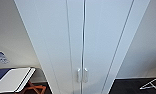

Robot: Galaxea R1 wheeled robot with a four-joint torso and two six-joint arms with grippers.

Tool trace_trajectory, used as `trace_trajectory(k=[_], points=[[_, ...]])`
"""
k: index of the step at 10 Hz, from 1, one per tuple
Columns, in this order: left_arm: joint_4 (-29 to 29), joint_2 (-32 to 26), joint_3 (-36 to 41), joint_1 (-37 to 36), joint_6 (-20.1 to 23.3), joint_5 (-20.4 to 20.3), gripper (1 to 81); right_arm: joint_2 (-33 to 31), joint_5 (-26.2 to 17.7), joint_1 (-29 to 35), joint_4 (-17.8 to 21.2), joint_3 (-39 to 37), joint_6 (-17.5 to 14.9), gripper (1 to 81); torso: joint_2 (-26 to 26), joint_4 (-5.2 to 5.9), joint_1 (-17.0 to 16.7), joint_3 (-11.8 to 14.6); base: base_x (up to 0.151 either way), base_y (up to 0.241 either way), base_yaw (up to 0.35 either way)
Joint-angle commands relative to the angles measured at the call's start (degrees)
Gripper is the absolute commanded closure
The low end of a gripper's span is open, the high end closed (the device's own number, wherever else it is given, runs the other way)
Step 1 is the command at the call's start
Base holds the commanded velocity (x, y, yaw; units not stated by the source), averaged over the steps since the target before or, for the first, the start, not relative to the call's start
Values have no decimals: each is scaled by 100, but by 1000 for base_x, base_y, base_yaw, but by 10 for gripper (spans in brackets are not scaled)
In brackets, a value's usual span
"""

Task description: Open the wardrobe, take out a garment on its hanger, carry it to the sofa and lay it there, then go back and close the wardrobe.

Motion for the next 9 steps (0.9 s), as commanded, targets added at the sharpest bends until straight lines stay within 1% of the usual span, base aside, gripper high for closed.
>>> trace_trajectory(k=[1, 2, 4, 5, 7, 9], points=[[28, -610, 558, -404, -18, 265, 10, -607, -370, 585, 53, 732, 0, 10, 0, 0, 0, -2, 0, 0, 0], [37, -760, 717, -509, -9, 265, 10, -757, -388, 672, -9, 961, -9, 10, 0, 0, 0, -2, 0, 0, 0], [46, -1128, 1068, -782, 35, 290, 10, -1073, -388, 936, -9, 1320, -18, 10, 0, 0, 2, -2, 0, 0, 0], [192, -1294, 1181, -922, 44, 300, 10, -1238, -388, 1076, -18, 1530, -44, 10, 2, 0, 2, -2, 0, 0, 0], [687, -1550, 1419, -1090, 44, 282, 10, -1451, -397, 1349, -18, 1796, -62, 10, 2, 0, 2, -5, 0, 0, 0], [889, -1744, 1648, -1318, 44, 300, 10, -1592, -380, 1516, -27, 2024, -70, 10, 2, 0, 2, -5, 0, 0, 0]])
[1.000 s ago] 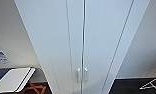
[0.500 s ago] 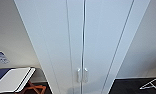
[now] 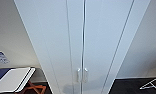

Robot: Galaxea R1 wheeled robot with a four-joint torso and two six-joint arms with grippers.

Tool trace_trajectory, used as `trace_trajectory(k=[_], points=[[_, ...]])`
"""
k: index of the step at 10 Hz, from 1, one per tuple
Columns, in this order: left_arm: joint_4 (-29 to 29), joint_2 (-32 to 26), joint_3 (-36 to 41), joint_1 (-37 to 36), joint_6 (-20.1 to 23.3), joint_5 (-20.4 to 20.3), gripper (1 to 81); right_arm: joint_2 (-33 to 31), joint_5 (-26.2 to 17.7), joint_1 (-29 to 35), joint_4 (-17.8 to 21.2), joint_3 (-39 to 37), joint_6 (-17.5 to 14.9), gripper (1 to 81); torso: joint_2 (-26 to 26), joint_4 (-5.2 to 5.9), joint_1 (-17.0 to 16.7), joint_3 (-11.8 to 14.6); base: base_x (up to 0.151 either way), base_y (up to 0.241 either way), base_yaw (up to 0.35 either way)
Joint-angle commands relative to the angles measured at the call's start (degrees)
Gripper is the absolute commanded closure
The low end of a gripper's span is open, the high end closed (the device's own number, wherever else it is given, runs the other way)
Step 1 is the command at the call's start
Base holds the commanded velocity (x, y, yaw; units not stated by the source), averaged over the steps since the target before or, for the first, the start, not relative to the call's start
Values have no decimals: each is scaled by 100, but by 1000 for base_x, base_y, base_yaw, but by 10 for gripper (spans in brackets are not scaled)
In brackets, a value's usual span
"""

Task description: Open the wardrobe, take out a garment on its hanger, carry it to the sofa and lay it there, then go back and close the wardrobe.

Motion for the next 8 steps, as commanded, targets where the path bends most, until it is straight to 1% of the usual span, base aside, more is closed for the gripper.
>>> trace_trajectory(k=[1, 3, 6, 8], points=[[419, -489, 366, -540, 27, 208, 10, -405, -281, 555, -3, 459, -39, 10, 0, 0, 0, 0, 0, 0, 0], [807, -639, 559, -716, 27, 190, 10, -545, -343, 950, 15, 687, -30, 10, 0, 0, 0, 0, 0, 0, 0], [790, -745, 630, -1163, -35, 155, 10, -713, -439, 1460, -56, 908, -30, 10, 0, 0, 0, -2, 0, 0, 0], [737, -850, 761, -1568, -61, 164, 10, -713, -790, 1960, -12, 890, 14, 10, 2, 0, 2, -4, 0, 0, 0]])
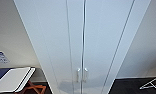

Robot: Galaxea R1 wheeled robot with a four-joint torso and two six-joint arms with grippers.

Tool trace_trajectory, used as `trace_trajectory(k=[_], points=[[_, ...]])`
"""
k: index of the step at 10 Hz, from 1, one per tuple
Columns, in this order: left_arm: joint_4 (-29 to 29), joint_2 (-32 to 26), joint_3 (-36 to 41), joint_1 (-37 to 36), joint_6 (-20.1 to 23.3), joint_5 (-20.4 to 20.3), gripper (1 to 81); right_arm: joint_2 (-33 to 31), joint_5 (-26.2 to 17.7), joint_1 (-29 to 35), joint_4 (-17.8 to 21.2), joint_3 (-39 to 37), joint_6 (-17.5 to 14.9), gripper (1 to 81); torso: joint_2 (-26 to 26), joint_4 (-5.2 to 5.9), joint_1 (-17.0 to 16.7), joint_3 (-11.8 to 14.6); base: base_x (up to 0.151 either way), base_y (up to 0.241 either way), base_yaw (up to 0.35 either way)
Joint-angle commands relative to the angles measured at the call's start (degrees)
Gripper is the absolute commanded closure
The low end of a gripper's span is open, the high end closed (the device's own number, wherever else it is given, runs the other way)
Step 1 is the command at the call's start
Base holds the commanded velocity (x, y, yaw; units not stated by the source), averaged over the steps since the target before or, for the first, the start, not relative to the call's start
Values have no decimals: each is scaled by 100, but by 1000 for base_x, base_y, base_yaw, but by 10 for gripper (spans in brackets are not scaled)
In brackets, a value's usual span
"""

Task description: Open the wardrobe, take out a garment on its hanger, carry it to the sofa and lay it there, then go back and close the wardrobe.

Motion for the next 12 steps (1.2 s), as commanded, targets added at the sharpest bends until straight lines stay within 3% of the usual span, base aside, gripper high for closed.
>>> trace_trajectory(k=[1, 8, 12], points=[[72, -489, 412, -802, -135, 79, 10, -344, -525, 948, 32, 292, 31, 10, 0, 0, 0, 0, 0, 0, 0], [-33, -622, 623, -1645, -372, 149, 10, -256, -1008, 2152, 102, 511, 119, 10, 6, 0, 7, -5, 0, 0, 0], [-24, -350, 598, -2472, -610, 1018, 10, -151, -1237, 2645, 67, 573, 374, 10, 6, 0, 11, -5, 0, 0, 0]])
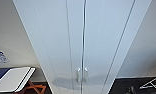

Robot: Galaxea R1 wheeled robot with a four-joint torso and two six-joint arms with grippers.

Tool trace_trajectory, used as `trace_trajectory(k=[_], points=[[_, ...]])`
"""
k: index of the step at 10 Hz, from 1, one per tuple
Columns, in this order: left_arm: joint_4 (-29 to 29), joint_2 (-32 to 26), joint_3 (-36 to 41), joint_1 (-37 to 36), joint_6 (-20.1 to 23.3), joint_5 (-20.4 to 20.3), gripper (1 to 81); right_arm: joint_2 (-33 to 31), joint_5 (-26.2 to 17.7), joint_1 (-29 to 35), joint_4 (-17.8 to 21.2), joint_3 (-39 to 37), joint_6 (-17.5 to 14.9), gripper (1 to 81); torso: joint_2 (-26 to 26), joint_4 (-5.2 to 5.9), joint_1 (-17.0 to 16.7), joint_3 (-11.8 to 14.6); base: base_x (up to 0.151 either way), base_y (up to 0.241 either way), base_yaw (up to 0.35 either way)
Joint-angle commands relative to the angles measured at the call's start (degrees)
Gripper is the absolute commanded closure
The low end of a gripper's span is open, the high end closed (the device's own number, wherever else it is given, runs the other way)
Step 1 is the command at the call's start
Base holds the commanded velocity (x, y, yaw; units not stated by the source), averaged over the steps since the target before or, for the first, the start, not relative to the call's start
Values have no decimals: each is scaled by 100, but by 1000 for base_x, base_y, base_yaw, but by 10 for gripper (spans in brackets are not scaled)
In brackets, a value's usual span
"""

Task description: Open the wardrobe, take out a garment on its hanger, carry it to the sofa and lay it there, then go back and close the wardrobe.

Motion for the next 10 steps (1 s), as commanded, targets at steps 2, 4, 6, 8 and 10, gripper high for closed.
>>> trace_trajectory(k=[2, 4, 6, 8, 10], points=[[13, 14, 160, -955, -184, 719, 10, -116, -432, 1024, 84, 307, 199, 10, 0, 0, 2, -2, 0, 0, 0], [13, 119, 160, -1140, -254, 745, 10, -28, -538, 1296, 84, 335, 244, 10, 2, 0, 5, -2, 0, 0, 0], [13, 304, 3, -1307, -368, 841, 10, 209, -634, 1463, 75, 237, 393, 10, 5, 0, 5, -4, 0, 0, 0], [13, 576, -217, -1552, -500, 1043, 10, 438, -652, 1578, 75, 53, 446, 10, 5, 0, 5, -6, 0, 0, 0], [13, 892, -445, -1738, -614, 1141, 10, 736, -652, 1630, 84, -210, 446, 10, 6, 0, 7, -9, 0, 0, 0]])
